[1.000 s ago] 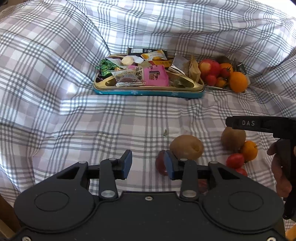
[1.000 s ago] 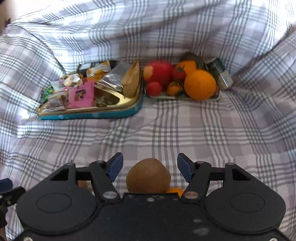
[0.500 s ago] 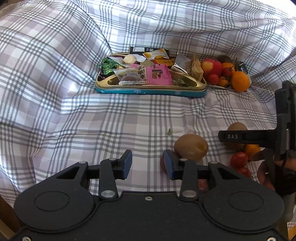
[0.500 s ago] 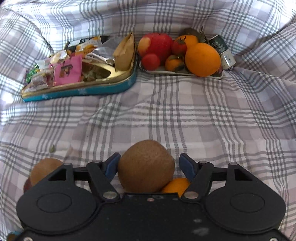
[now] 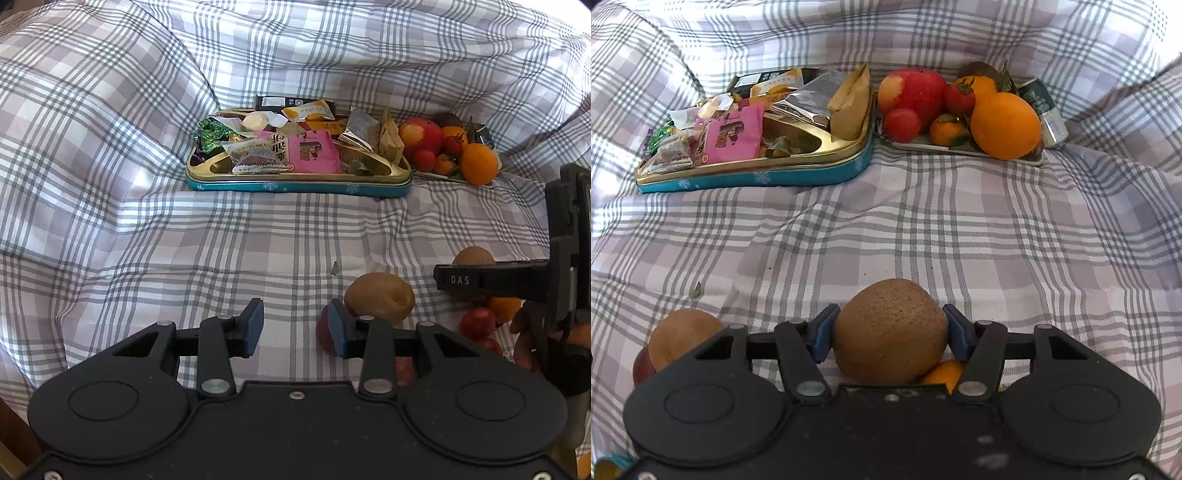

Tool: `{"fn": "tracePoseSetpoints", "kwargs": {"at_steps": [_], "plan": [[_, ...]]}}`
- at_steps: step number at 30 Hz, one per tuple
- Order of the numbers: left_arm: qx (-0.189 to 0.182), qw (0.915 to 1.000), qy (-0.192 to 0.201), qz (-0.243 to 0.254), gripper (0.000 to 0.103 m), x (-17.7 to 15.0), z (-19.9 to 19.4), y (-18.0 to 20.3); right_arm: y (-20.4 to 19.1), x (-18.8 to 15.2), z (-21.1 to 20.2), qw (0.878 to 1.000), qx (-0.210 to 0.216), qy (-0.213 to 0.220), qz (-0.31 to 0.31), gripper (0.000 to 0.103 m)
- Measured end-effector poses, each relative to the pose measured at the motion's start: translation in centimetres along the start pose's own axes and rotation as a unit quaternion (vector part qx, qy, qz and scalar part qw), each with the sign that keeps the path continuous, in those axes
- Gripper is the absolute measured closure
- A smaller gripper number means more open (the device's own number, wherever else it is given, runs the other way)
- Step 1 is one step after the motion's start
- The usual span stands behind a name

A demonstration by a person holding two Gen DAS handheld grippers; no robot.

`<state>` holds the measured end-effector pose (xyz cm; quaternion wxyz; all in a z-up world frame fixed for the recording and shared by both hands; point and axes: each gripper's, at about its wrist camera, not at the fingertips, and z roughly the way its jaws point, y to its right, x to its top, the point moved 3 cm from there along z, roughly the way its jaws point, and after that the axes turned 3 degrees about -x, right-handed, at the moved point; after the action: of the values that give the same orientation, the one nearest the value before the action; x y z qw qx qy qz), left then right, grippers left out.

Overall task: Organize fruits
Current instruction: 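Grasp a kiwi with the right tool while the left tool reaches another plum, then close the left tool on the plum while the right tool holds the kiwi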

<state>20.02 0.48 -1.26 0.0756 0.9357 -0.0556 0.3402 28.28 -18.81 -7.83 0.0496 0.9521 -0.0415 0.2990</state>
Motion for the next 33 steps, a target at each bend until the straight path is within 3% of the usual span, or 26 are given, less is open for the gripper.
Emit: {"fn": "tracePoseSetpoints", "kwargs": {"at_steps": [16, 26, 33], "plan": [[-0.04, 0.999, -0.004, 0.019, 0.056, -0.3, 0.4, 2.2, 2.2, 1.2, -6.0, 0.995, 0.063, 0.069, 0.047, 0.042], [-0.042, 0.9989, -0.019, -0.006, 0.056, -0.8, 2.3, 2.6, 3.2, -1.0, -8.3, 0.993, 0.07, 0.091, 0.021, 0.042], [-0.023, 0.9995, -0.022, -0.001, 0.057, -1.2, 3.2, 2.5, 3.8, -2.5, -8.3, 0.994, 0.07, 0.085, 0.016, 0.042]]}}
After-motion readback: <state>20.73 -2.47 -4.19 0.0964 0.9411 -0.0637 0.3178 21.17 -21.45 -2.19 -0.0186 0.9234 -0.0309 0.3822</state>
